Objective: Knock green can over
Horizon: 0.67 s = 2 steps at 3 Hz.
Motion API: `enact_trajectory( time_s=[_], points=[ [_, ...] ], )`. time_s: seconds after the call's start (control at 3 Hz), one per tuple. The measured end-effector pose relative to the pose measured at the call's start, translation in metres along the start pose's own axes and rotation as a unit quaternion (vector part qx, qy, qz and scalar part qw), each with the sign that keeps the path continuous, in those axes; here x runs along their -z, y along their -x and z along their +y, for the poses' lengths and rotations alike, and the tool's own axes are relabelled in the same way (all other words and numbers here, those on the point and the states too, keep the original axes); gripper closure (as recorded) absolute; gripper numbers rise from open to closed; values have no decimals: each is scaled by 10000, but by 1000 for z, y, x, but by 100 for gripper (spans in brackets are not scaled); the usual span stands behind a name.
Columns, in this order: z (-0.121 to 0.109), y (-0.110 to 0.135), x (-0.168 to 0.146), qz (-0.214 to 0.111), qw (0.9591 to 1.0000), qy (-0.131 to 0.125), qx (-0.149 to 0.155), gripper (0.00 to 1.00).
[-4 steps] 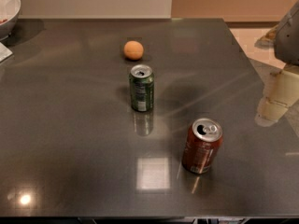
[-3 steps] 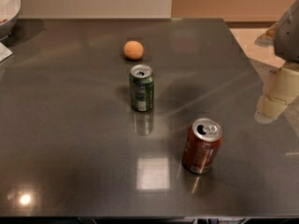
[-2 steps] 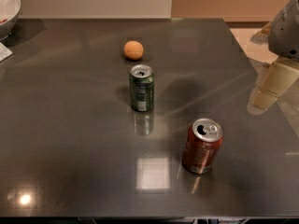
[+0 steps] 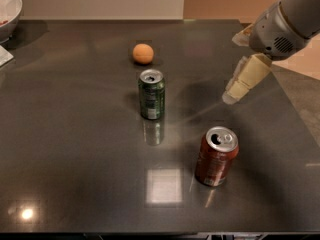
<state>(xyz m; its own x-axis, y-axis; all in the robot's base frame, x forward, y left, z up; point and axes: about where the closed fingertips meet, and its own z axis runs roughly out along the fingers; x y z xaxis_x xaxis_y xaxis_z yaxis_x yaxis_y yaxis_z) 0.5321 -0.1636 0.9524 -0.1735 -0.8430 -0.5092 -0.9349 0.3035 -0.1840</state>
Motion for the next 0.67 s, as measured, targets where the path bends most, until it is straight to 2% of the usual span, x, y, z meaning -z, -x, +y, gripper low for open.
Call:
enact_trajectory(
  time_s=[0.33, 0.67],
  points=[
    [2, 39, -26, -609, 9977, 266, 99, 0],
    [13, 75, -52, -963, 9937, 514, 260, 0]
  ],
)
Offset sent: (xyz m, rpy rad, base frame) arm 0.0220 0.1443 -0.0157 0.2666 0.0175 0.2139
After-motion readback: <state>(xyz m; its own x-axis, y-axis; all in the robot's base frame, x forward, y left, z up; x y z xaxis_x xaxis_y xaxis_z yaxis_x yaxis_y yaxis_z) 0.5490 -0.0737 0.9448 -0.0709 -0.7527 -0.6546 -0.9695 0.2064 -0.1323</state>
